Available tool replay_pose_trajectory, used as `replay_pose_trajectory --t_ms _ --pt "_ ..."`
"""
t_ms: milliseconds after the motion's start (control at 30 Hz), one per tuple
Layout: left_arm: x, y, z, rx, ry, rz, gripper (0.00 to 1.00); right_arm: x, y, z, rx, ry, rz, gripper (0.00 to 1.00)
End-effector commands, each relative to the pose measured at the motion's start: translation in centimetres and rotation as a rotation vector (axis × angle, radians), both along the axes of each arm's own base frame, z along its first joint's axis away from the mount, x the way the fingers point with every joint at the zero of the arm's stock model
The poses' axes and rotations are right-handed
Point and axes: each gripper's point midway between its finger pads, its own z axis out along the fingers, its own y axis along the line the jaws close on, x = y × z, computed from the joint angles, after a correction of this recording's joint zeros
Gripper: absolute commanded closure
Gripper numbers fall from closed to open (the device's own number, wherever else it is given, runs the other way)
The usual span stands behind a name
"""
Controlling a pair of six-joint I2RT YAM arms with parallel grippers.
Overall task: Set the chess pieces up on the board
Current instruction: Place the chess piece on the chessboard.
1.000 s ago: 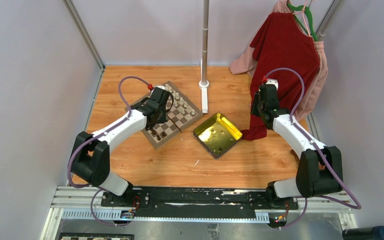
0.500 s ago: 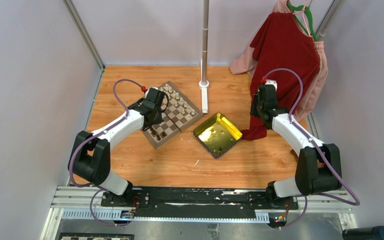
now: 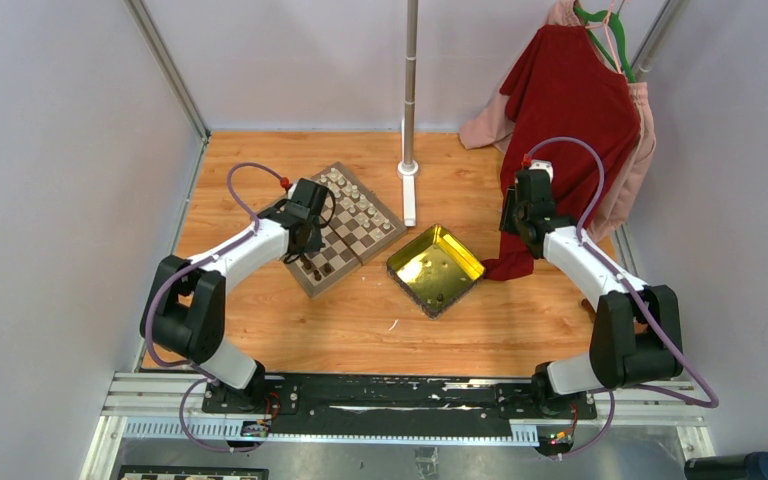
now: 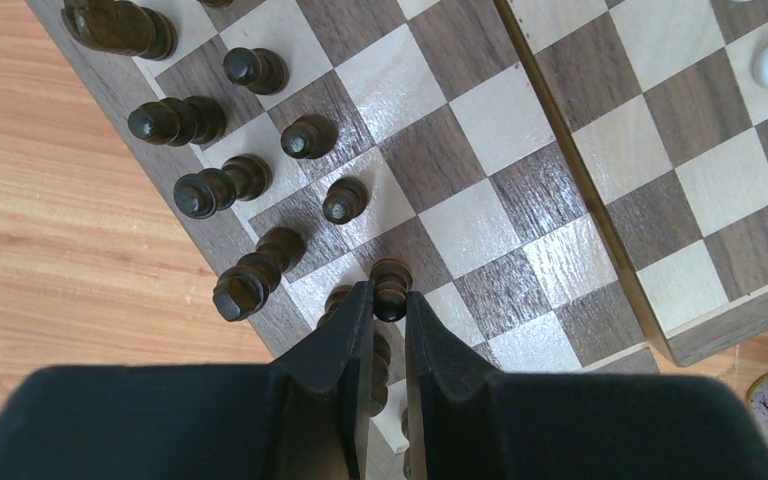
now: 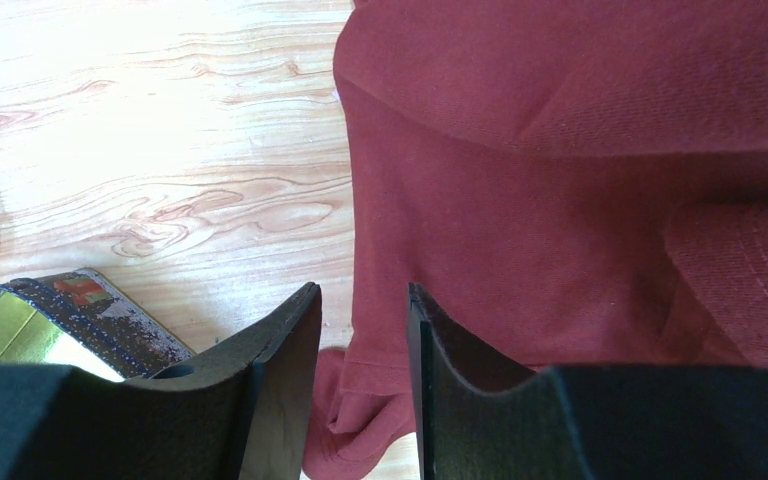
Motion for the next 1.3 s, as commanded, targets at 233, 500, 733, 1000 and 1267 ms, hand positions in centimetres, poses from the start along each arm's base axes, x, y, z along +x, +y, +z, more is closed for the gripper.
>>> replay_pose_trajectory --t_ms 233,500,733,1000,1267 --pt "0.19 0.41 -1.4 -0.006 0.02 0.03 1.0 0.62 -0.46 0.87 -0.002 -0.01 -0.014 0.59" --pt "0.32 0.35 -1.63 -0.01 0.028 0.031 0.98 0.64 -0.47 0.74 -0.002 -0.006 -0.015 0.59" --pt "0.57 0.16 -1.38 -0.014 0.027 0.026 0.89 0.69 -0.45 0.61 -0.002 -0.003 -0.016 0.59" --pt "0.68 -0.09 -0.96 -0.029 0.022 0.024 0.77 0.7 -0.41 0.46 0.002 0.002 -0.017 0.59" --pt "0.39 -0.12 -0.82 -0.037 0.023 0.025 0.69 0.72 -0.36 0.47 0.004 0.004 -0.018 0.59"
